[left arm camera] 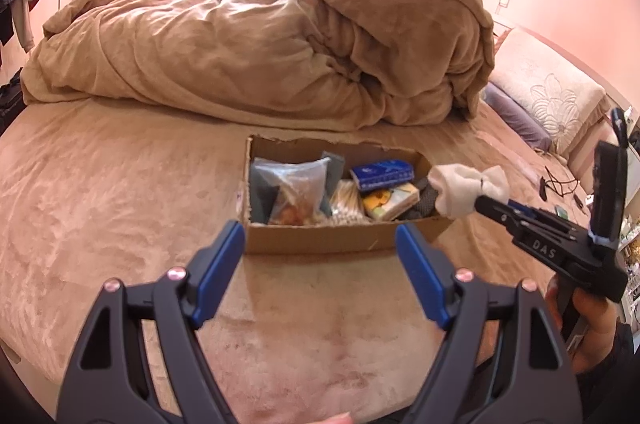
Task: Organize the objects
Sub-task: 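Lift the white socks with the right gripper and carry them over the box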
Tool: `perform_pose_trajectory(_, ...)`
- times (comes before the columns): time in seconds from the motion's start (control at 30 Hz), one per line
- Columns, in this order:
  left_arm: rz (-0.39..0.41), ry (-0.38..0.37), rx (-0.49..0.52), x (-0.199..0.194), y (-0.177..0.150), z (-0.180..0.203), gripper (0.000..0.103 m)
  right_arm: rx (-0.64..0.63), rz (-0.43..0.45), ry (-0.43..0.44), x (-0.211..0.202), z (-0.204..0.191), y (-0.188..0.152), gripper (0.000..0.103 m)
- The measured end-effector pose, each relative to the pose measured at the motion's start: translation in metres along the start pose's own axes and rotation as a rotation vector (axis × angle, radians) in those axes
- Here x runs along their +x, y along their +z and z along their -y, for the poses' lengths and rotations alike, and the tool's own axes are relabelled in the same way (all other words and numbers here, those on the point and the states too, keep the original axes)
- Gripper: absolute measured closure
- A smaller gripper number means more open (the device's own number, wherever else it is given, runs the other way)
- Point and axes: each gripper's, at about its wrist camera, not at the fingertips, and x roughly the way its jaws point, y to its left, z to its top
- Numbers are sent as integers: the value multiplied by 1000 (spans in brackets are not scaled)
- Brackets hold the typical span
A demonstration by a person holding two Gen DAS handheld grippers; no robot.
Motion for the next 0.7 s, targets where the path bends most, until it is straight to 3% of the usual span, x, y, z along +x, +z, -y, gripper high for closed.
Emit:
perform_pose_trajectory(0.43, -35, 15, -25, 28, 0, -16, 24, 3, -122, -35, 58, 7, 1, 74)
perform_pose_trajectory(0.7, -50, 6, -17, 36, -2, -13, 23, -47, -83, -44, 57, 2, 0, 65)
